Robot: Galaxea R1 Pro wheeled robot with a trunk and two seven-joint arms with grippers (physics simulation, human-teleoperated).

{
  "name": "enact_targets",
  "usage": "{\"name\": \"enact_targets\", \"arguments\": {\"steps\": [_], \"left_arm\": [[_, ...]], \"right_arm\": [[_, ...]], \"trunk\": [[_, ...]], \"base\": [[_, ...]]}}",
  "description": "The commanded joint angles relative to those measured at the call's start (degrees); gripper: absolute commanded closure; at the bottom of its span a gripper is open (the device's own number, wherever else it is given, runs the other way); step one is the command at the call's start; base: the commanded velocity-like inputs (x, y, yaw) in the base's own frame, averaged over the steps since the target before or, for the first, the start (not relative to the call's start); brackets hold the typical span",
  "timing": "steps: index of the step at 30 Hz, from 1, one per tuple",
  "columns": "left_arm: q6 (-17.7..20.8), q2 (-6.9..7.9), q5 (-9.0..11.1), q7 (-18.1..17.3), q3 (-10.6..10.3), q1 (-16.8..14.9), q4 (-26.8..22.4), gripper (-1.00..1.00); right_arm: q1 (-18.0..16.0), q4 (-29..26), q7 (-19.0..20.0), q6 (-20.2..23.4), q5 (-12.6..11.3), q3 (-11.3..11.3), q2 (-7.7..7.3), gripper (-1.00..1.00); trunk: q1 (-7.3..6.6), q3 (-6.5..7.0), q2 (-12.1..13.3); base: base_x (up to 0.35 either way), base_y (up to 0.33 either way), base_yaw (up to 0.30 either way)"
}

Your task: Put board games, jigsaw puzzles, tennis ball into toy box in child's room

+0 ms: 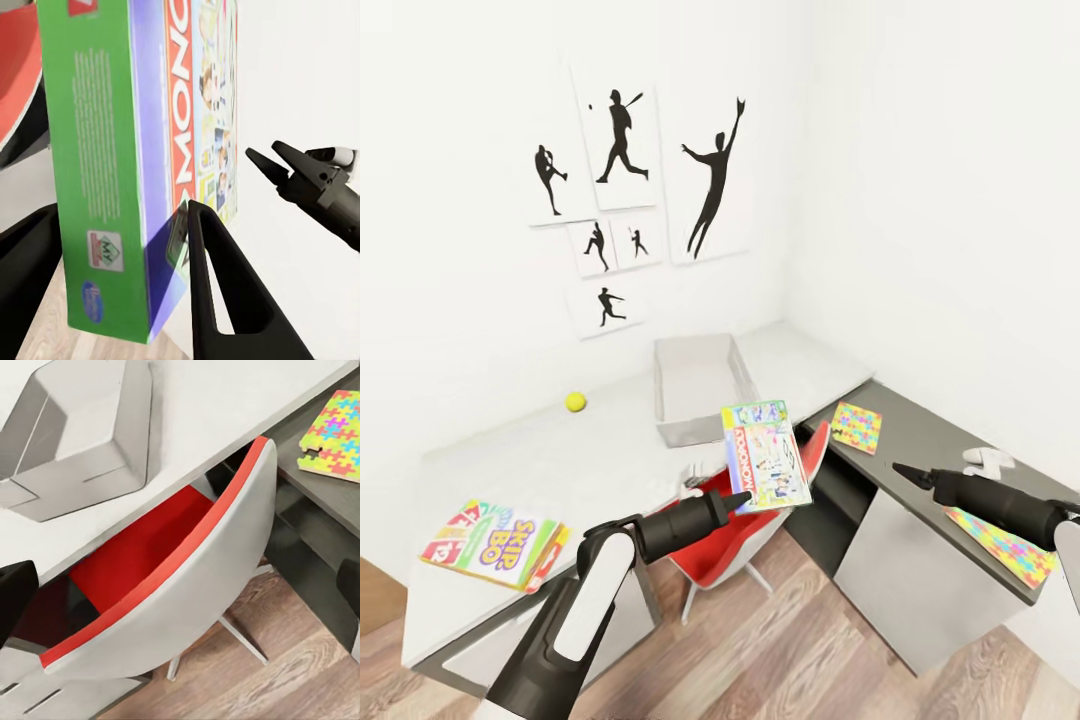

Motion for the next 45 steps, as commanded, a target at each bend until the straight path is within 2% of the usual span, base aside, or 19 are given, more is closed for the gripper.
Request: {"name": "enact_targets", "arguments": {"steps": [1,4,8,12,13,17,21,30,39,41,45], "left_arm": [[0.3,-0.03,0.0,-0.1,0.1,-0.1,0.0,1.0],[0.3,0.01,0.1,-0.8,0.0,-0.1,-0.4,1.0],[0.4,0.12,0.0,-2.6,-0.1,-0.1,-1.1,1.0],[0.4,0.19,0.0,-3.7,-0.1,0.0,-1.4,1.0],[0.4,0.19,0.0,-3.7,-0.1,0.0,-1.4,1.0],[0.4,0.26,-0.1,-4.3,-0.2,0.0,-1.6,1.0],[0.4,0.44,-0.2,-5.0,-0.2,0.1,-1.6,1.0],[0.4,0.86,-0.3,-5.6,-0.2,0.3,-1.6,1.0],[0.3,2.29,-0.7,-5.6,-0.5,0.5,-1.0,1.0],[0.2,2.44,-1.9,-5.6,-1.5,0.5,-0.9,1.0],[0.2,2.44,-5.7,-5.6,-4.1,0.5,-0.7,1.0]], "right_arm": [[0.0,0.0,0.3,0.3,0.1,-0.1,-0.01,-1.0],[-0.1,0.0,0.3,1.6,0.1,-0.1,-0.03,-1.0],[-0.4,0.0,1.8,5.5,-0.1,-0.1,-0.36,-1.0],[-0.3,0.0,8.2,6.6,-0.2,-0.1,-2.25,-1.0],[-0.3,0.0,8.2,6.6,-0.2,-0.1,-2.25,-1.0],[-0.1,0.0,16.4,6.6,-0.2,-0.1,-4.32,-1.0],[0.1,0.0,20.9,6.6,-0.3,-0.2,-5.3,-1.0],[0.2,0.0,23.9,6.6,-0.3,-0.2,-5.87,-1.0],[0.4,0.0,26.2,6.6,-1.1,-0.5,-6.0,-1.0],[0.4,0.0,27.9,6.6,-1.7,-0.6,-6.03,-1.0],[0.5,0.0,30.3,6.6,-2.4,-0.7,-6.05,-1.0]], "trunk": [[0.03,-0.11,-0.1],[0.03,-0.12,-0.1],[0.03,-0.14,-0.1],[0.03,-0.16,-0.1],[0.03,-0.16,-0.1],[0.03,-0.17,-0.1],[0.03,-0.17,-0.1],[0.03,-0.17,-0.1],[0.03,-0.17,-0.1],[0.03,-0.17,-0.1],[0.03,-0.17,-0.1]], "base": [[0.004,-0.003,0.235],[0.002,-0.002,0.255],[0.001,-0.001,0.231],[0.0,0.0,0.105],[0.0,0.0,0.073],[0.0,0.0,0.043],[0.0,0.0,0.018],[0.0,0.0,0.005],[0.0,0.0,0.0],[0.0,0.0,0.0],[0.0,0.0,0.0]]}}
